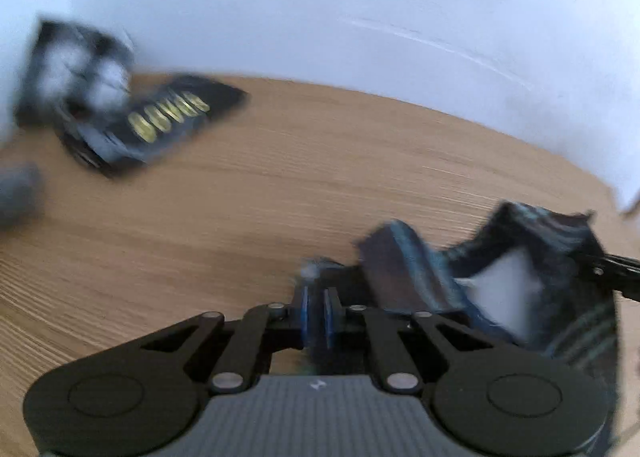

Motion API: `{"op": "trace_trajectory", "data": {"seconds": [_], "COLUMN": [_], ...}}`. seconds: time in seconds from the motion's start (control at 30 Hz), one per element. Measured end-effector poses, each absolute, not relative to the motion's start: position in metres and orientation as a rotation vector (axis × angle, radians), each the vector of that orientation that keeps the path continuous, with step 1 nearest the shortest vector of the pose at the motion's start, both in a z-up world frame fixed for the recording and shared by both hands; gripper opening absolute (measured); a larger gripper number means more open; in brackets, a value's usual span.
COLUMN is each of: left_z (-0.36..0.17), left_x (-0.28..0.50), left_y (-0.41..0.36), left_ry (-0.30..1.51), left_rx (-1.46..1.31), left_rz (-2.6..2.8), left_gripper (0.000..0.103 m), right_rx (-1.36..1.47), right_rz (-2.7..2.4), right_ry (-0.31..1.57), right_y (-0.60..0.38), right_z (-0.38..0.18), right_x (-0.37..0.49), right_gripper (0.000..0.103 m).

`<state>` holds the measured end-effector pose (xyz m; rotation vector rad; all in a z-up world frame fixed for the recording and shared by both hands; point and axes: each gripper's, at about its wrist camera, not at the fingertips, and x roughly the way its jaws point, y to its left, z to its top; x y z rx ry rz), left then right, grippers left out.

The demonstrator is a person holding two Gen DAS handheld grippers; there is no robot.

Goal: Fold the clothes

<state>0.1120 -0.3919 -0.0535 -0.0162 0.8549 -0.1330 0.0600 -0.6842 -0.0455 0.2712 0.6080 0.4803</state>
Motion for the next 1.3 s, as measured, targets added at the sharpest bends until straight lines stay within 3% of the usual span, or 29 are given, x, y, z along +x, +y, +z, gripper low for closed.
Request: {"op": "trace_trajectory", "data": {"seconds": [0.1,0.13,0.17,0.2,0.27,0.4,0.5,0.6,0.8,1.0,1.17,1.3], "left_z": [-0.085,-0.091,-0.089,-0.082,-0.062,-0.006,0.017,-0.001,-0.084,-0.073,-0.041,-0.015], "left_x": [0.131,0.131,0.128,0.122,0.115,0.114,0.124,0.137,0.152,0.149,0.129,0.092], "left_y": [-0.392,-0.393,-0.390,-0.385,-0.381,-0.399,-0.423,-0.448,-0.446,-0.441,-0.438,-0.425], "left_ry": [0.993,1.020,1.018,1.000,0.952,0.811,0.756,0.811,0.954,0.943,0.924,0.934], "left_rx": [0.042,0.058,0.047,0.015,-0.024,0.037,0.068,0.158,0.207,0.182,0.165,0.089], "left_rz": [-0.088,-0.069,-0.064,-0.077,-0.110,-0.195,-0.303,-0.332,-0.249,-0.255,-0.216,-0.212], "left_gripper": [0.009,0.009,0.010,0.010,0.013,0.016,0.023,0.023,0.025,0.025,0.047,0.051], "right_rx": [0.226,0.220,0.220,0.231,0.277,0.415,0.468,0.427,0.146,0.010,0.061,0.097], "right_rz": [0.394,0.370,0.351,0.341,0.339,0.301,0.331,0.426,0.392,0.354,0.337,0.338], "right_ry": [0.748,0.785,0.806,0.811,0.796,0.699,0.626,0.633,0.862,0.841,0.806,0.782], "right_y": [-0.689,-0.688,-0.687,-0.687,-0.691,-0.719,-0.723,-0.708,-0.642,-0.620,-0.644,-0.661], "right_z": [-0.091,-0.104,-0.114,-0.114,-0.098,-0.055,-0.035,-0.031,-0.094,-0.102,-0.064,-0.039], "right_x": [0.085,0.090,0.091,0.090,0.087,0.081,0.092,0.121,0.159,0.159,0.130,0.096], "right_gripper": [0.016,0.026,0.027,0.033,0.034,0.051,0.051,0.051,0.048,0.051,0.052,0.058]}}
